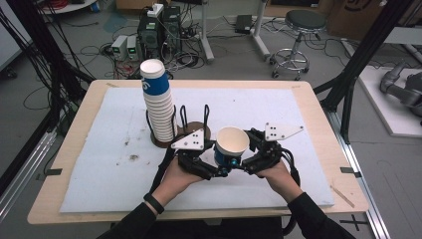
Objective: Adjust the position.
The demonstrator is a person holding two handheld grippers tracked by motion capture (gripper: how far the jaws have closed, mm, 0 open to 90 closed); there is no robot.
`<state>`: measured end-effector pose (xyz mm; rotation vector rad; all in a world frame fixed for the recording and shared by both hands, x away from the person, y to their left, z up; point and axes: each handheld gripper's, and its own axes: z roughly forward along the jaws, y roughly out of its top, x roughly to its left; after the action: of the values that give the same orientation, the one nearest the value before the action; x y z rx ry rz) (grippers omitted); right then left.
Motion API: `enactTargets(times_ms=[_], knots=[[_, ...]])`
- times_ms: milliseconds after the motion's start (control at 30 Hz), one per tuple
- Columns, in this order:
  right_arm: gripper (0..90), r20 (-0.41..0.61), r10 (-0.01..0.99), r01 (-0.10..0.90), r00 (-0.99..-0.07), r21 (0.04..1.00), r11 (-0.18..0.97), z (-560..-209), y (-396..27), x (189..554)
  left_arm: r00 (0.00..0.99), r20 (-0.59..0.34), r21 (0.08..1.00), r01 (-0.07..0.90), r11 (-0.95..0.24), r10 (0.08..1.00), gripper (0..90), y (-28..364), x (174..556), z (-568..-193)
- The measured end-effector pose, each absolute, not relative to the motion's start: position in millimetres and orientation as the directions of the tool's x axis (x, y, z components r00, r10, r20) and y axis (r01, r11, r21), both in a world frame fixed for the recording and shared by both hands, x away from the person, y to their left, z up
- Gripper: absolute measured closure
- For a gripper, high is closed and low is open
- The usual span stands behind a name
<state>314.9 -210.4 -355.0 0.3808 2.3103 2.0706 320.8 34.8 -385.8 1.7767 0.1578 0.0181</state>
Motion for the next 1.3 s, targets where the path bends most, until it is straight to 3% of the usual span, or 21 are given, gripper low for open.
enactTargets(times_ms=[367, 1300], knots=[[22.2, 0.138, 0.178, 0.159, -0.974, 0.981, 0.110, -357.6, -206.7, 313.3, 0.989, -0.112, 0.983, 0.125, -0.133, 0.101, 20.8, 36.5, 320.1, -381.0], [19.0, 0.147, 0.172, 0.166, -0.974, 0.981, 0.099, -357.8, -206.3, 312.7, 0.991, -0.078, 0.986, 0.092, -0.142, 0.106, 26.2, 36.2, 318.5, -380.6]])
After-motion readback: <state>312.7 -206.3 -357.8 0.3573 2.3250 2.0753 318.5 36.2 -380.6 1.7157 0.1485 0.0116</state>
